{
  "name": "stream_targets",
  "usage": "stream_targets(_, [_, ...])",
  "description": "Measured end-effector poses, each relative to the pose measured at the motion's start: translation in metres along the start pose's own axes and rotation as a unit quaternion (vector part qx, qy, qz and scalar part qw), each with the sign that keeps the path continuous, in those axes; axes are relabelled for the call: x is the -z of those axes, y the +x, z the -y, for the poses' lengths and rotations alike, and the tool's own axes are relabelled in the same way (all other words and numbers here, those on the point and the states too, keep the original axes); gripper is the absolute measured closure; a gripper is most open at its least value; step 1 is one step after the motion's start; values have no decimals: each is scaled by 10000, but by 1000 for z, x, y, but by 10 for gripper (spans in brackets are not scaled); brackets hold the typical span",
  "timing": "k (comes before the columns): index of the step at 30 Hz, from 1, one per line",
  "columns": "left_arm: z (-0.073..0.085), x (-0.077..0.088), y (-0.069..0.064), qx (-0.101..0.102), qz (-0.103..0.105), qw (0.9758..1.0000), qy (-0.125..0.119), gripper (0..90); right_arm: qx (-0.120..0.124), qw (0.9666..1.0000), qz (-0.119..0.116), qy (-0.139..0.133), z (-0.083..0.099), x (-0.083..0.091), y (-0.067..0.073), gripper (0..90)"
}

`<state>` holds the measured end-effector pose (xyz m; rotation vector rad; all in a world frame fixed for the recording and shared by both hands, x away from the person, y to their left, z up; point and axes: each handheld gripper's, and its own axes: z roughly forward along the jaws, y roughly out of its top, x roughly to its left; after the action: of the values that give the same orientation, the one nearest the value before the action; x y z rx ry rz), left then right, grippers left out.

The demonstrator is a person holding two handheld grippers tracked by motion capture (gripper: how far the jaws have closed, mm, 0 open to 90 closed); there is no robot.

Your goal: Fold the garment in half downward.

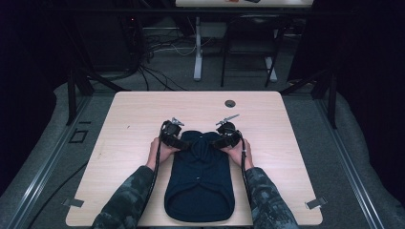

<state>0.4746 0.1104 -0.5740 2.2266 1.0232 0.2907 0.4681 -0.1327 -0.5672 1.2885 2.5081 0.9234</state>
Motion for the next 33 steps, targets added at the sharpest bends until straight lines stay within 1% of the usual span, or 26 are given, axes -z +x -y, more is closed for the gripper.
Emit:
stream_targets(2, [-1, 1, -2, -45, 72, 10000, 16, 312, 12, 10000, -43, 6, 0, 1, 1, 485])
stream_targets(3, [-1, 1, -3, -54, 53, 10000, 21, 347, 35, 10000, -65, 7, 1, 1, 1, 511])
stream_targets(4, [-1, 2, -4, -103, 86, 9999, 72, 372, 14, 10000, -92, -10, 1, 1, 2, 529])
stream_targets(5, [-1, 2, -5, -86, 67, 9999, 54, 402, 20, 9999, -107, 10, 1, 1, 2, 547])
stream_targets(9, [-1, 4, -7, -93, 115, 9999, 76, 519, -11, 9999, -170, 16, 2, 2, 2, 595])
stream_targets(10, [-1, 4, -8, -112, 130, 9998, 83, 544, -31, 9999, -143, -52, 3, 1, 4, 605])
stream_targets(11, [-1, 5, -8, -127, 133, 9998, 89, 573, 46, 9999, -91, -66, 4, 2, 4, 613])
stream_targets(12, [-1, 5, -8, -137, 136, 9998, 89, 594, 39, 9999, -85, -141, 6, 2, 6, 625])
stream_targets(14, [-1, 5, -8, -129, 165, 9997, 89, 634, -3, 9998, -110, -190, 9, 3, 5, 634])
stream_targets(15, [-1, 5, -9, -123, 172, 9997, 88, 650, -19, 9996, -141, -259, 9, 3, 4, 640])
stream_targets(16, [-1, 6, -9, -133, 174, 9997, 95, 669, -37, 9995, -169, -254, 10, 3, 3, 645])
stream_targets(17, [-1, 7, -10, -130, 151, 9998, 99, 681, -74, 9995, -182, -256, 10, 3, 3, 648])
stream_targets(21, [-3, 9, -13, -173, 102, 9998, 86, 693, -33, 9994, -224, -257, 10, 5, 2, 652])
stream_targets(22, [-3, 10, -13, -186, 108, 9997, 84, 693, -26, 9993, -248, -263, 10, 6, 1, 653])
stream_targets(25, [-4, 12, -13, -131, 158, 9998, 31, 689, -36, 9991, -267, -314, 10, 10, 1, 656])
stream_targets(27, [-5, 15, -13, -111, 183, 9998, -2, 688, -13, 9990, -247, -377, 10, 13, 2, 657])
stream_targets(30, [-5, 21, -13, -98, 211, 9997, -73, 689, 78, 9986, -212, -476, 9, 19, 4, 658])
stream_targets(31, [-6, 22, -13, -104, 200, 9997, -102, 689, 101, 9987, -206, -457, 8, 21, 5, 658])
stream_targets(33, [-6, 26, -14, -139, 209, 9996, -142, 690, 145, 9983, -183, -535, 8, 25, 7, 658])
